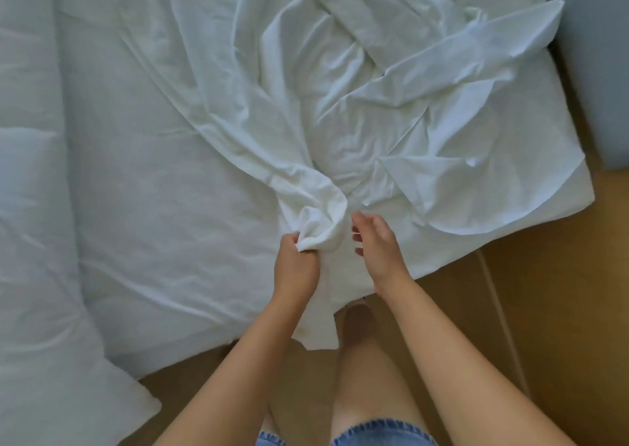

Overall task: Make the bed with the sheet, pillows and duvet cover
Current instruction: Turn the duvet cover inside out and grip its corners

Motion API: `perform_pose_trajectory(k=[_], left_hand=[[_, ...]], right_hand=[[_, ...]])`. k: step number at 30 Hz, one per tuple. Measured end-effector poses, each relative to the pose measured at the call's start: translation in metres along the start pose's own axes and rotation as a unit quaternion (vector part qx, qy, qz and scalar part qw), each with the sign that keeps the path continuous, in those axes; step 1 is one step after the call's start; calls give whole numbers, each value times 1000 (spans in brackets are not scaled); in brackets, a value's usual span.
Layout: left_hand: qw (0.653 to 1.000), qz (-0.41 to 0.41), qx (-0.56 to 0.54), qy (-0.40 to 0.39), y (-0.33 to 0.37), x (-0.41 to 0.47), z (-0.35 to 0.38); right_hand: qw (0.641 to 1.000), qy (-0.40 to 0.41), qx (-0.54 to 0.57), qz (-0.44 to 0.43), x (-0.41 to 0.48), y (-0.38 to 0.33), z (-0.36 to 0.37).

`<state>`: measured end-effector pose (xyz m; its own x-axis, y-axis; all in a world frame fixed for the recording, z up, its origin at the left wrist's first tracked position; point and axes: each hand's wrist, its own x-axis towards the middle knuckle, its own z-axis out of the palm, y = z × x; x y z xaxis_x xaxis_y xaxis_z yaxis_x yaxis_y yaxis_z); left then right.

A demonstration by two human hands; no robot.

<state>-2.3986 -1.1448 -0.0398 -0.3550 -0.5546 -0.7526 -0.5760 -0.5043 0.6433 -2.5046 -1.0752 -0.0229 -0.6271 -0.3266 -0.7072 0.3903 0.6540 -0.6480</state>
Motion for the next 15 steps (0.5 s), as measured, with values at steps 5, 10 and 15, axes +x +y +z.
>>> perform_pose_trajectory(k=[5, 10, 15], left_hand=[[954, 50, 269, 122, 10, 13, 63], [962, 103, 249, 35, 43, 54, 154], [969, -182, 19, 168, 80, 129, 187]], right_hand=[[895, 85, -411, -149, 96, 23, -74], [773, -22, -611, -170, 174, 26, -103], [929, 7, -322, -184, 188, 17, -145]])
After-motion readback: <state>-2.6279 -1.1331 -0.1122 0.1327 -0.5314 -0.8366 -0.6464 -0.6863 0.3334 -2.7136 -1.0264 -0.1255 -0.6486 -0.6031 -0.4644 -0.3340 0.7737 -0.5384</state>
